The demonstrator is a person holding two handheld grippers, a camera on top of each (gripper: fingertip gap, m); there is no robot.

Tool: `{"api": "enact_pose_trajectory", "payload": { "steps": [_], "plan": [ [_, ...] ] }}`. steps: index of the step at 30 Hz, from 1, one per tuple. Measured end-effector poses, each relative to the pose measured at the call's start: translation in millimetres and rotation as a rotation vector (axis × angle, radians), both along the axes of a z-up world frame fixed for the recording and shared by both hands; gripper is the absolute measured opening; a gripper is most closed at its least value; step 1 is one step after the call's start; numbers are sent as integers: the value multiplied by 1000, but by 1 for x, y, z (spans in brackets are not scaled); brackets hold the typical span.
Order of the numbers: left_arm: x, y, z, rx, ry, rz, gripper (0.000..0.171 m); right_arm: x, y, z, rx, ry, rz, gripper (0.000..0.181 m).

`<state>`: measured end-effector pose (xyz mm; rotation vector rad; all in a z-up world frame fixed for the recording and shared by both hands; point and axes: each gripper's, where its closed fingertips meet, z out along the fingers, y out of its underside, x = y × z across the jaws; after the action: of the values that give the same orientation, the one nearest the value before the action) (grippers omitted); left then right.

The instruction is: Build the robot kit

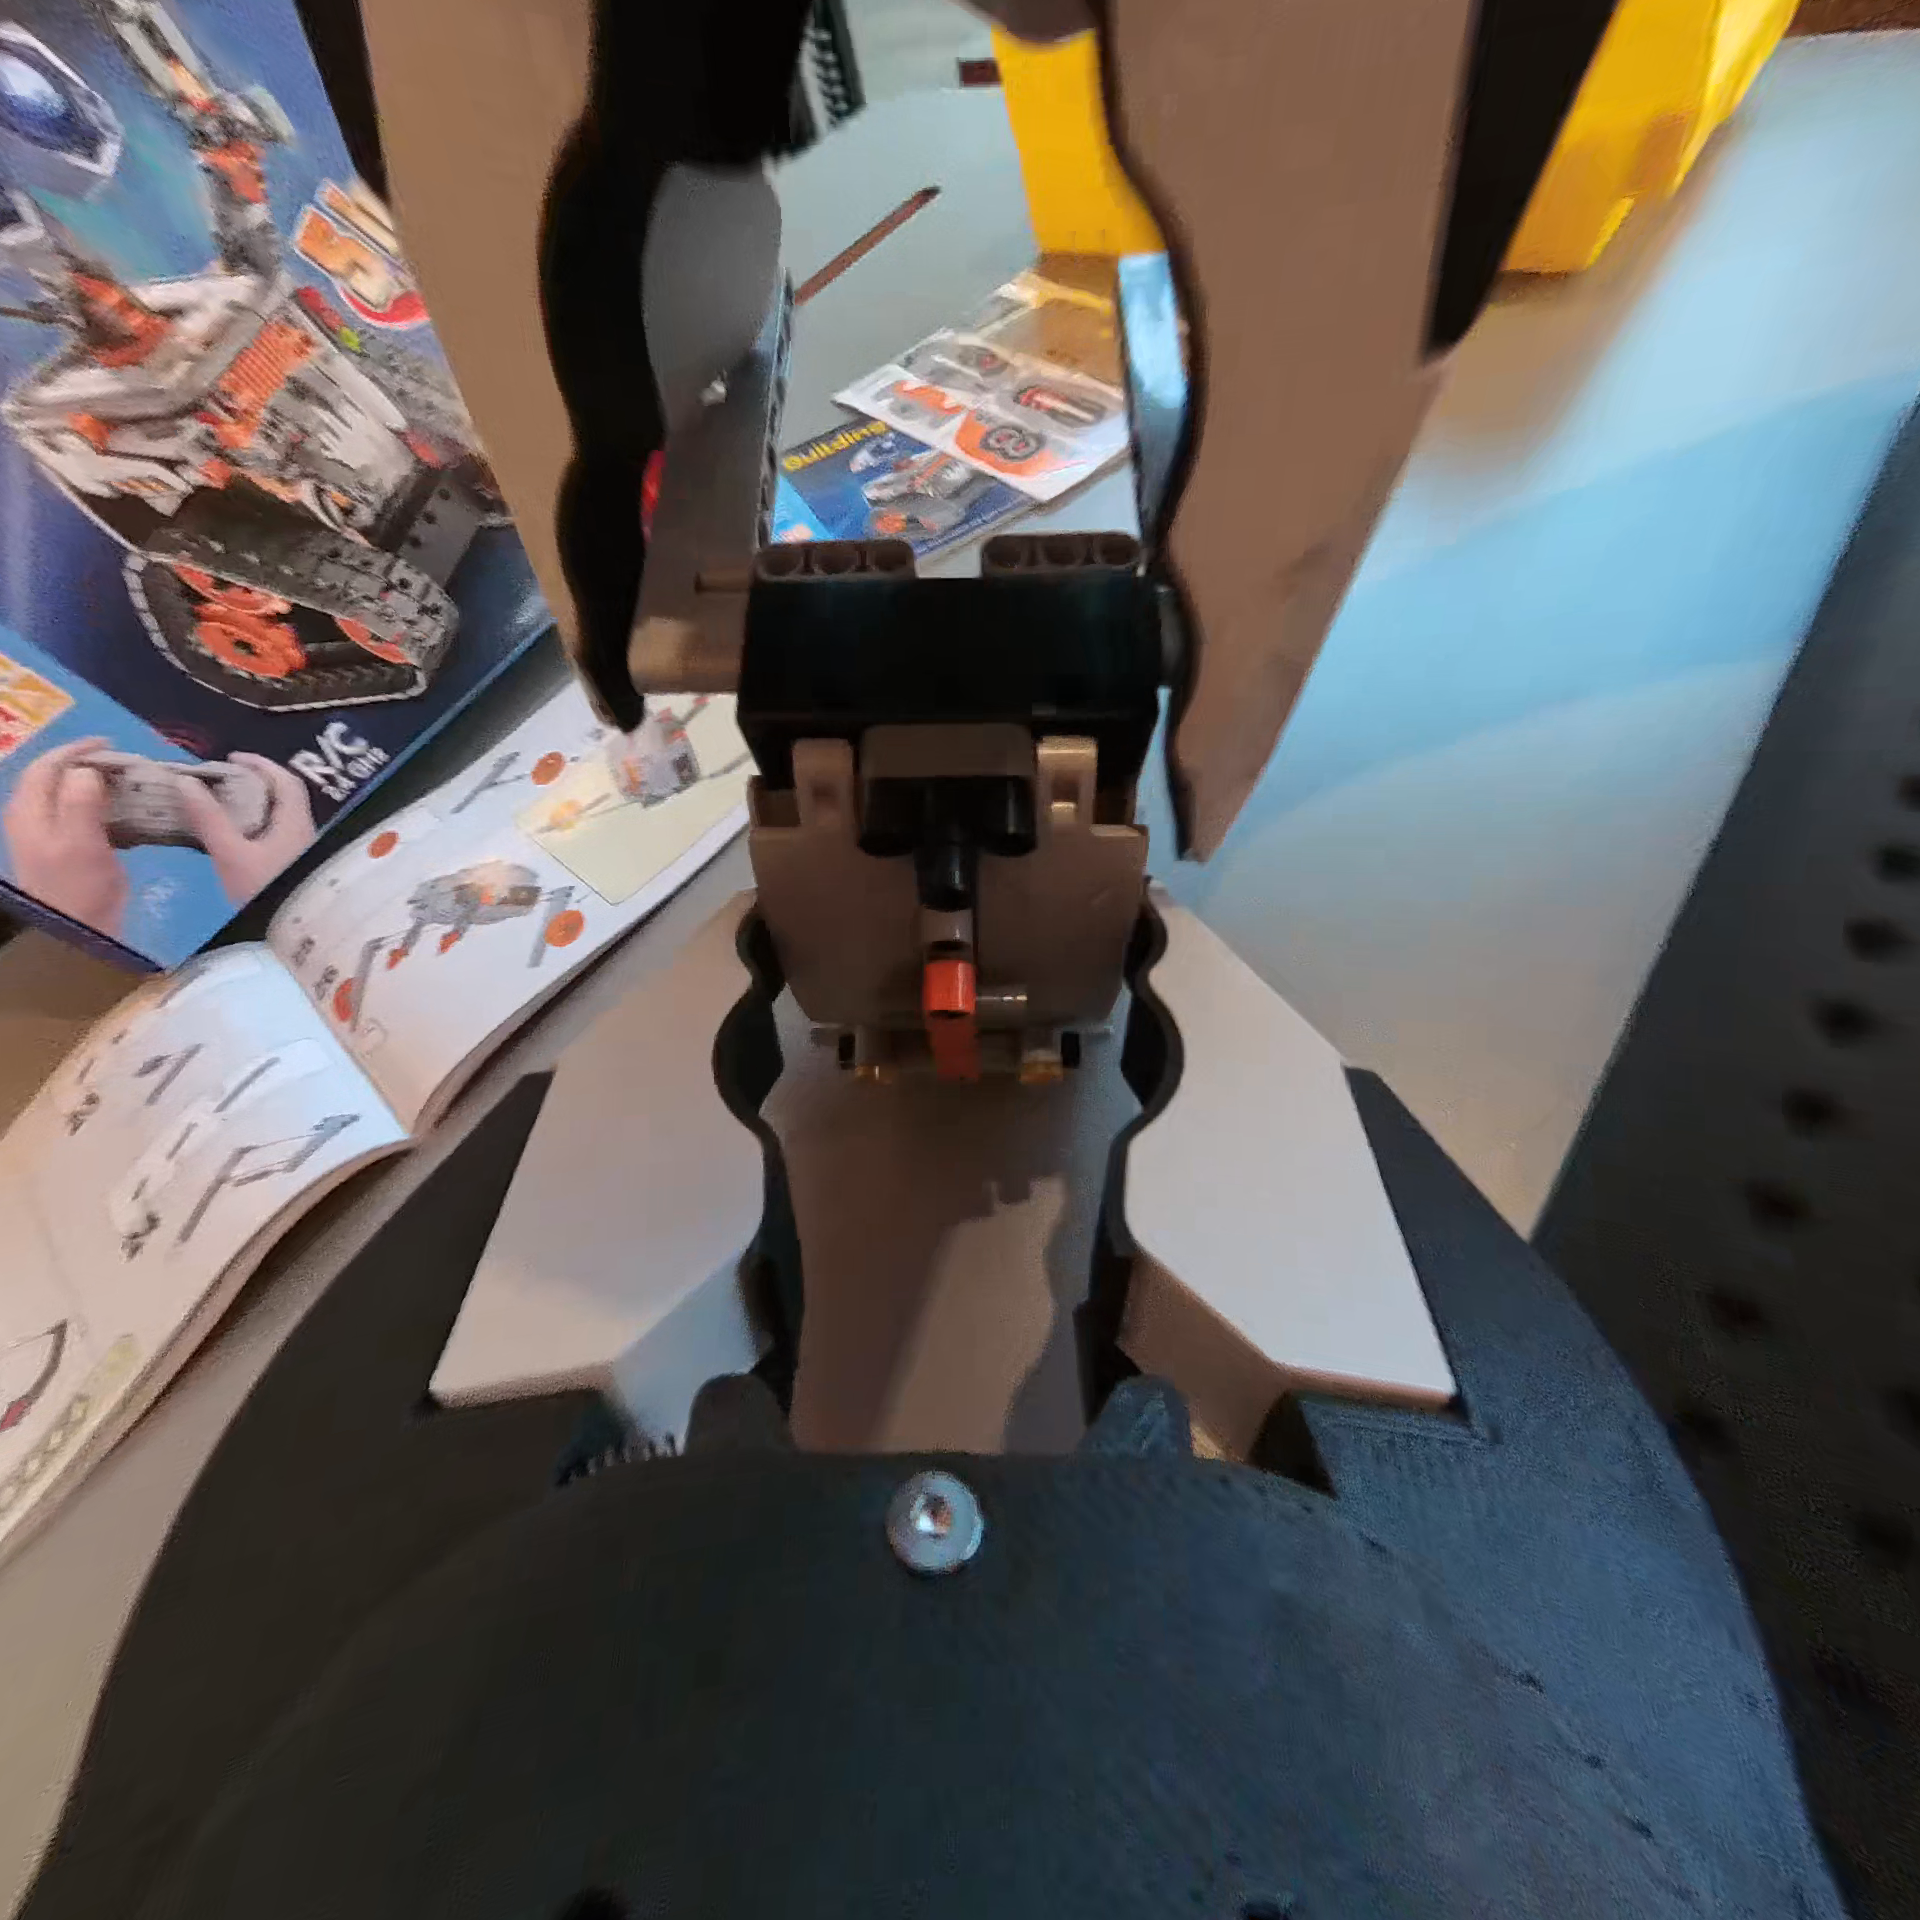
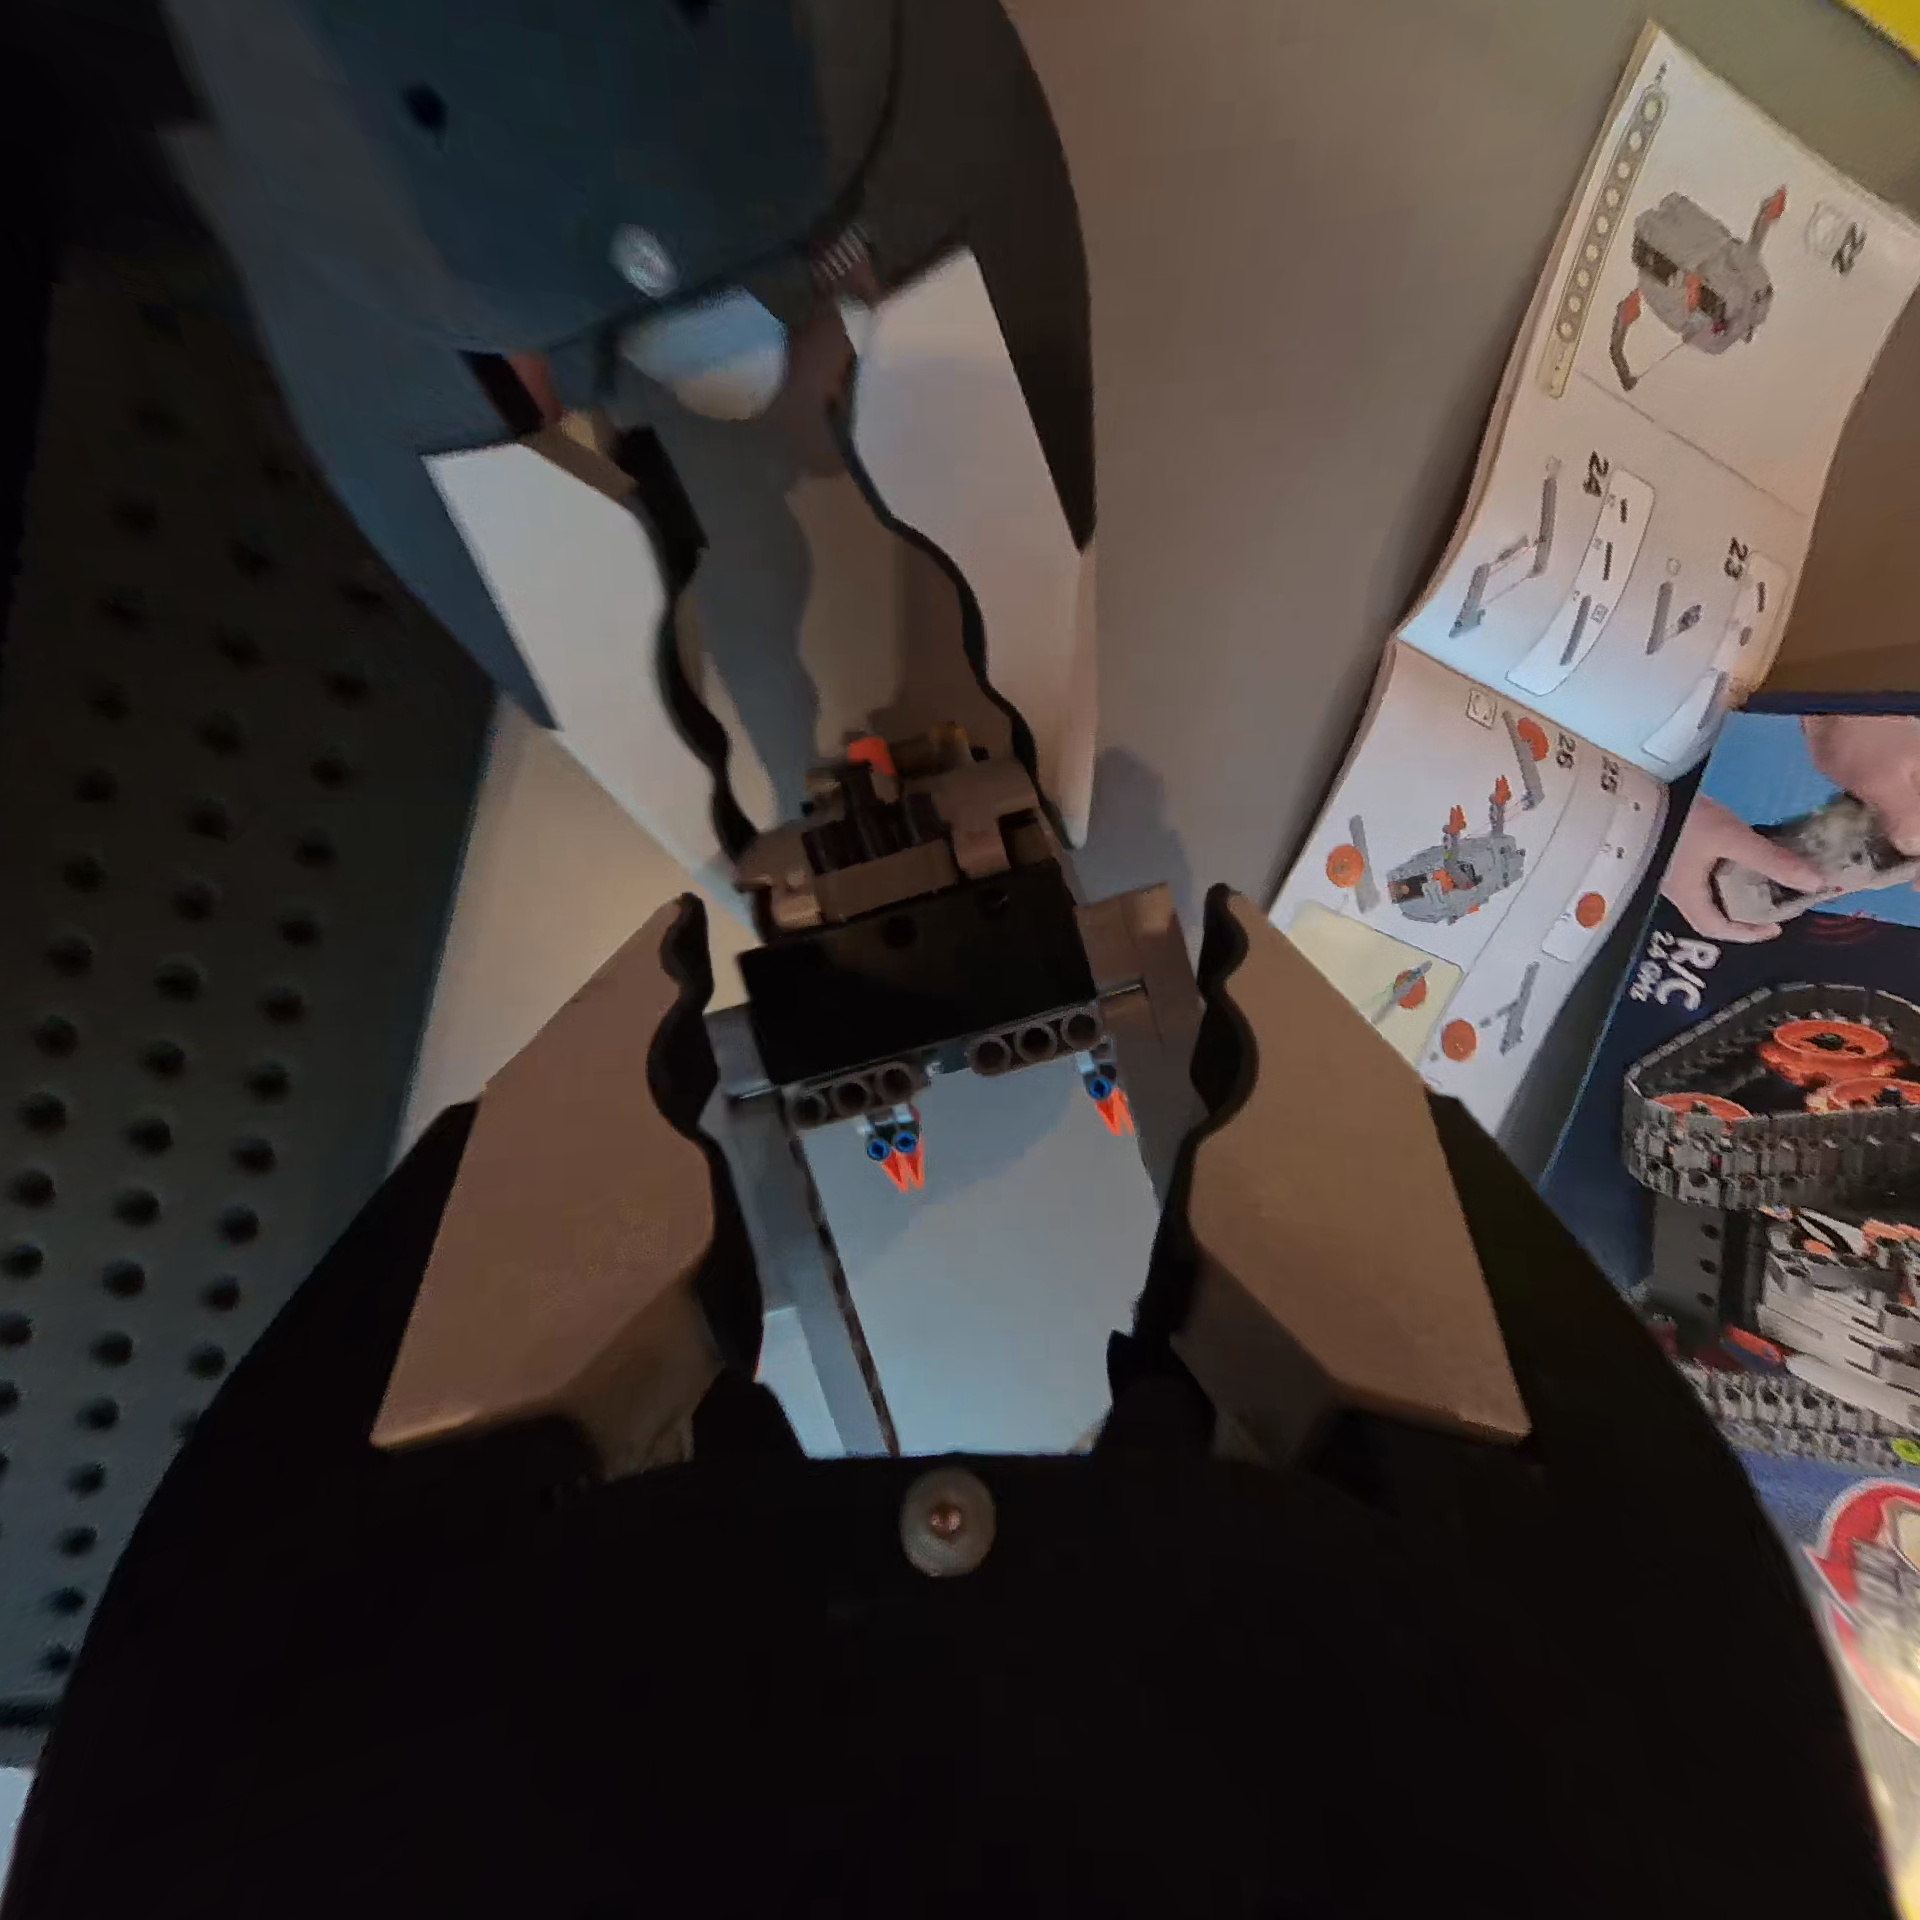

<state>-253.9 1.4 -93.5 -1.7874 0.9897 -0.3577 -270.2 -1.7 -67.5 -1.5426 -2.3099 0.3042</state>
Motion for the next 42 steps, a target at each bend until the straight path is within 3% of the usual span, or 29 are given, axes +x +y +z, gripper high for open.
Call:
{"api": "enact_pose_trajectory", "payload": {
  "steps": [3, 6, 9, 11, 17, 19, 23, 27, 36, 39, 42],
  "plan": [
    [-3, 4, 0, -57, -56, -20, 65, -2, -7, 25, -37, 98, 59, 108],
    [-4, 3, 0, -63, -72, -38, 65, 12, -2, 15, 122, -4, 122, 117],
    [-2, 1, 1, -33, -48, -60, 65, 15, 2, 3, 155, -95, 107, 109],
    [-3, 2, 0, -39, -43, -63, 64, 11, 1, 5, 128, -96, 76, 105],
    [-3, 3, 0, -79, -58, -54, 64, 15, 9, 1, 256, -233, 73, 103],
    [-3, 3, 0, -93, -70, -54, 64, 11, 9, 7, 235, -244, 56, 95],
    [-5, 4, 0, -125, -110, -58, 64, 8, 5, 24, 206, -255, 131, 86],
    [-5, 3, 0, -114, -107, -70, 64, 16, 8, 19, 274, -331, 201, 85],
    [-3, 0, 1, -131, -119, -86, 64, 12, 5, 12, 182, -308, 154, 88],
    [-4, 1, 1, -131, -134, -80, 64, 13, 3, 14, 156, -256, 127, 79],
    [0, 0, 11, -128, -197, -75, 80, 13, 3, 14, 118, -209, 88, 73]
  ]
}}
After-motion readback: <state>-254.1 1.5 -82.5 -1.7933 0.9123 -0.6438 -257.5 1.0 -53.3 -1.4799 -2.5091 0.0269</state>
